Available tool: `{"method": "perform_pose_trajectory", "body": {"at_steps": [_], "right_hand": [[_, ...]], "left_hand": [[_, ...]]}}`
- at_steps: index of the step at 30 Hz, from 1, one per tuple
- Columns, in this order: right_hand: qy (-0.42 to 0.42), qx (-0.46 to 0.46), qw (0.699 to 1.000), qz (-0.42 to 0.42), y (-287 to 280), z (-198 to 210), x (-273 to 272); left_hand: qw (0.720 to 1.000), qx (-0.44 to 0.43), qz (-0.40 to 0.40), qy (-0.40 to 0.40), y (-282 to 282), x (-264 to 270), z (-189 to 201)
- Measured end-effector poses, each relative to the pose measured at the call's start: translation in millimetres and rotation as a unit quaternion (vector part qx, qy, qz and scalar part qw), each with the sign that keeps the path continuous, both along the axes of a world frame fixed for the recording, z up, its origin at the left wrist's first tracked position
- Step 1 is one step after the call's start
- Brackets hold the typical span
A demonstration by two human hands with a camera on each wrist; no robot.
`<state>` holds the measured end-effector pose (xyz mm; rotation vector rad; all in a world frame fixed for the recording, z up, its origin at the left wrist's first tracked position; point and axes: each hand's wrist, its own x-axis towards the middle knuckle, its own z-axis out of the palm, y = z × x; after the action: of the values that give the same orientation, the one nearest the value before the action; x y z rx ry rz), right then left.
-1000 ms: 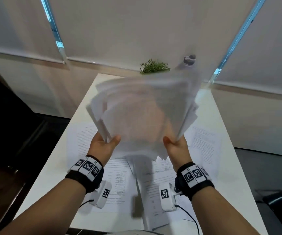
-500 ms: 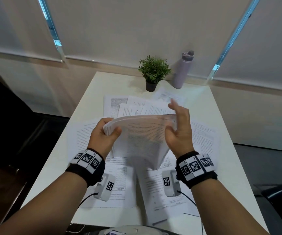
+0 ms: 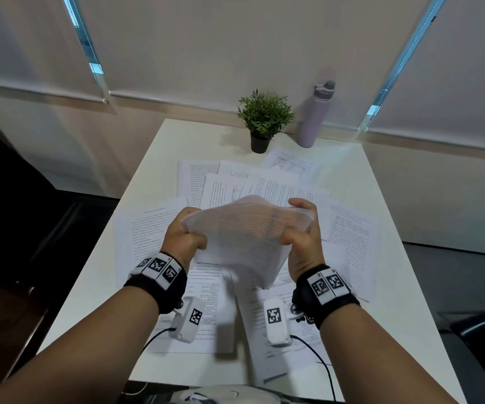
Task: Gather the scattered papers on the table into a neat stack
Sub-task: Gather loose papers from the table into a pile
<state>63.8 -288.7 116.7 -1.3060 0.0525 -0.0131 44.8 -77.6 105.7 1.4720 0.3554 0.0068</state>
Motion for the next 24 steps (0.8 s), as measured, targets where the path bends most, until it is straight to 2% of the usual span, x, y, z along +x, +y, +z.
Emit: {"method": "perform_pose_trajectory", "body": {"at_steps": [4, 9, 18, 24], "right_hand": [[0.015, -0.009, 1.000, -0.008, -3, 3, 6], [0.002, -0.018, 1.000, 0.022, -4, 2, 9], [0.005, -0.005, 1.000, 0.020, -5, 1, 12], [-0.018, -0.040, 0.999, 0.013, -5, 7, 14]], "left_hand": [[0.998, -0.031, 0.055, 0.004, 0, 1, 1], [0.994, -0.069, 0.086, 0.004, -9, 1, 3], [0.993, -0.053, 0.107, -0.003, -11, 3, -1], [0.991, -0.075, 0.110, 0.004, -13, 6, 1]]}}
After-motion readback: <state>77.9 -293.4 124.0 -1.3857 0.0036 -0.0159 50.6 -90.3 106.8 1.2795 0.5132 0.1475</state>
